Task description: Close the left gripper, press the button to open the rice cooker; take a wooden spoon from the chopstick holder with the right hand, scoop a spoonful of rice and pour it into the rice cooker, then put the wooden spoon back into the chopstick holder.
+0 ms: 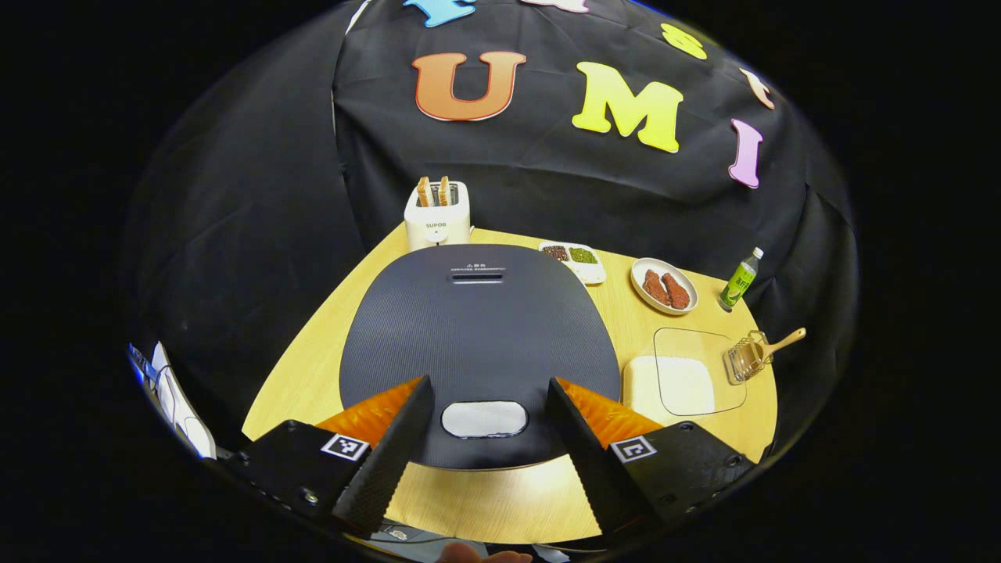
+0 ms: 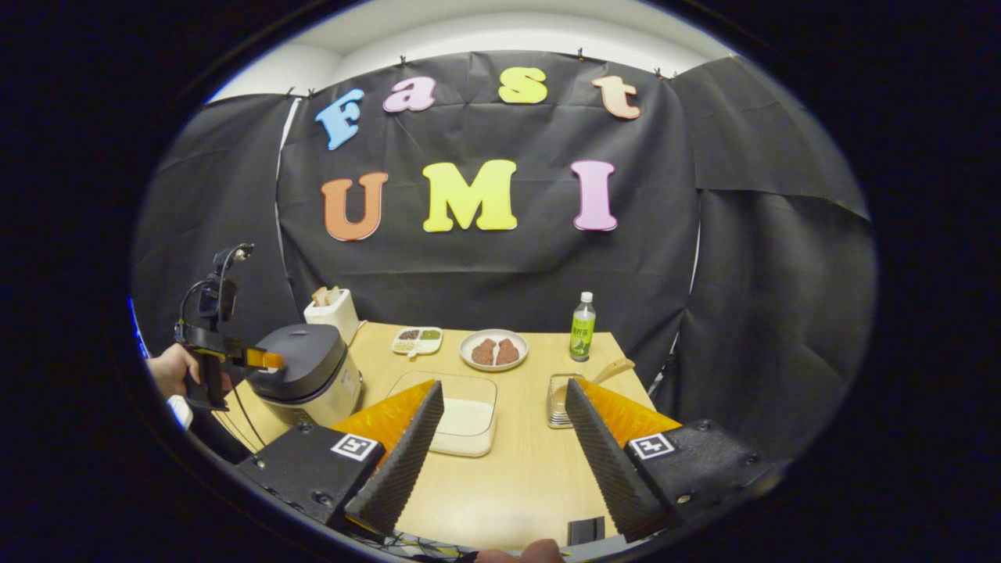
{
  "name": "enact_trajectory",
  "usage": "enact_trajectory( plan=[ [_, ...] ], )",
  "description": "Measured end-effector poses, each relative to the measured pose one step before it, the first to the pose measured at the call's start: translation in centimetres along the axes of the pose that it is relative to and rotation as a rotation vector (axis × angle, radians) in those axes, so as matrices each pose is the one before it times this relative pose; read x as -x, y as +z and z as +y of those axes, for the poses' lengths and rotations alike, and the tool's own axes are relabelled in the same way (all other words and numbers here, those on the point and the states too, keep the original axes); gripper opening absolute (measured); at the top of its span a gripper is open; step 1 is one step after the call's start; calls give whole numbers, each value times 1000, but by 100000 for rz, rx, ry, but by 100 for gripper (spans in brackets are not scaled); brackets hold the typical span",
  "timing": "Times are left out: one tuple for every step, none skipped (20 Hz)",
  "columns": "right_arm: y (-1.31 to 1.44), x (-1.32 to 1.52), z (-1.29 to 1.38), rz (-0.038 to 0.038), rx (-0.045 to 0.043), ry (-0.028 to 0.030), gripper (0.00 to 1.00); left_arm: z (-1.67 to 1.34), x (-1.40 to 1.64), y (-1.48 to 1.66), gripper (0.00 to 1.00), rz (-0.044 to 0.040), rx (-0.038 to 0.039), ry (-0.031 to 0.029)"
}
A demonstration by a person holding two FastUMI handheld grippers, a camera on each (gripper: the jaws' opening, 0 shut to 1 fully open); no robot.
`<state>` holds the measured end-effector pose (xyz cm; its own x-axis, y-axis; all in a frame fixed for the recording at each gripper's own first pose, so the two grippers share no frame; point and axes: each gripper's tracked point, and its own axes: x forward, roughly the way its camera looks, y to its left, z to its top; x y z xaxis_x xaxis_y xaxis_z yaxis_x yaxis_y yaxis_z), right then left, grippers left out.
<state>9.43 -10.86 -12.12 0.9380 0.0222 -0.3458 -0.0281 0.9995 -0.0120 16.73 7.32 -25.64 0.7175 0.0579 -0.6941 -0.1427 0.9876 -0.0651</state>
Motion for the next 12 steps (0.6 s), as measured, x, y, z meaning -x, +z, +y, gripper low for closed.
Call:
enact_trajectory(
  plan=[
    [73, 11, -2, -231, -191, -101, 100, 28, 73, 4, 97, -939, -738, 744],
    [46, -63, 38, -170, -178, 2, 100, -1, -8, 104, 98, -981, 196, 341],
    [-70, -40, 55, -113, -179, -18, 100, -36, -127, -70, 98, -264, 1083, -120],
    [-102, 30, 97, 229, -149, 36, 100, -107, -226, -340, 98, 363, 1010, -406],
    [-164, 165, 22, 96, -197, 173, 100, 24, 218, -360, 98, 221, -140, 173],
    [-9, 13, 3, 142, 97, 117, 99, 57, -270, 63, 98, -1745, -542, 193],
    [6, 163, 37, -101, 196, 78, 100, 13, -21, -33, 98, -561, -374, 78],
    [123, -15, -79, -316, 152, 0, 100, 88, 1, 189, 98, -1118, 478, -231],
    [104, 70, -22, -382, 169, -9, 99, -73, 5, 95, 98, -108, 40, 34],
    [151, 17, -43, -361, 51, -88, 99, -65, 20, -106, 98, 17, -1247, 99],
    [-41, -70, -166, -157, 71, -220, 100, 154, 90, -78, 98, 268, -1197, 270],
    [2, -80, -80, 95, 98, 17, 100, -5, -34, 223, 98, -662, -313, 400]
  ],
)
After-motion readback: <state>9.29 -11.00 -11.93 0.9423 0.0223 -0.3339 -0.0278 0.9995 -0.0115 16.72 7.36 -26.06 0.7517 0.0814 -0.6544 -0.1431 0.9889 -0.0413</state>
